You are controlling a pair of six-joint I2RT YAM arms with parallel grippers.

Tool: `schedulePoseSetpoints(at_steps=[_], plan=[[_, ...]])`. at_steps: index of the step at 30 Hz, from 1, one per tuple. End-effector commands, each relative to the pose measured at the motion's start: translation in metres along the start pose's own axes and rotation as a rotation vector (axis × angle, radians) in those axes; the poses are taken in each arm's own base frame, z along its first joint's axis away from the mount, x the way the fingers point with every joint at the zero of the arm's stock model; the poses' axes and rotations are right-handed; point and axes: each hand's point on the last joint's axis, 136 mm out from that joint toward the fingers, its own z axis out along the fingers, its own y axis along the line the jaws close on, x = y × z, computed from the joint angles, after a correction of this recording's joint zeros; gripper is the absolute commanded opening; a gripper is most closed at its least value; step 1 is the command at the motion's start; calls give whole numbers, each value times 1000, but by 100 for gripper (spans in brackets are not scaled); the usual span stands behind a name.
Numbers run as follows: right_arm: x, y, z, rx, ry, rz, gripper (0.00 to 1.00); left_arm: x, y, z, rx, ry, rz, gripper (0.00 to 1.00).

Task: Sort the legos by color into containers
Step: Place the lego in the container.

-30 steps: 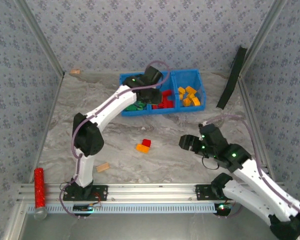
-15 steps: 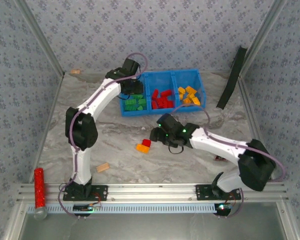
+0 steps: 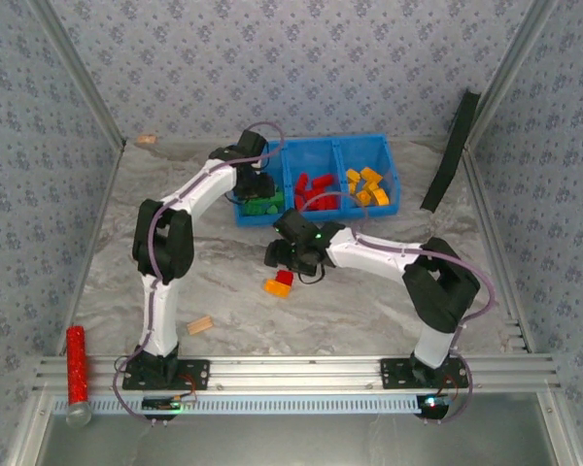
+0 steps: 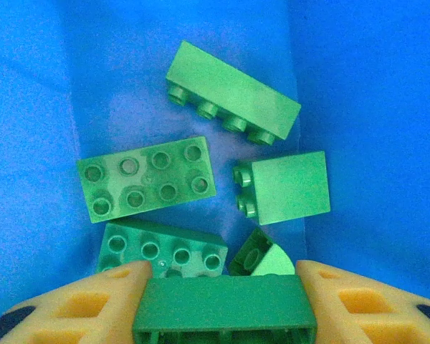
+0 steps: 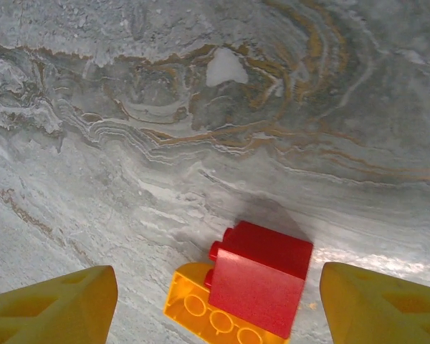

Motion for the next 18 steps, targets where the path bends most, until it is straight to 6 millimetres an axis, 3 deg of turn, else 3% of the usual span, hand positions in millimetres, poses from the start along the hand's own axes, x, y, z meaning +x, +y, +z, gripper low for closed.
schedulePoseSetpoints(at_steps=[1, 12, 18], plan=[[7, 5, 1, 33, 38, -40, 76, -7, -5, -7, 35, -28, -3, 52], [39, -15, -5, 190, 112, -18, 87, -7, -2, -3, 37, -24, -11, 61], [51, -5, 11, 166, 146, -10, 90, -8, -1, -8, 51, -30, -17, 64]])
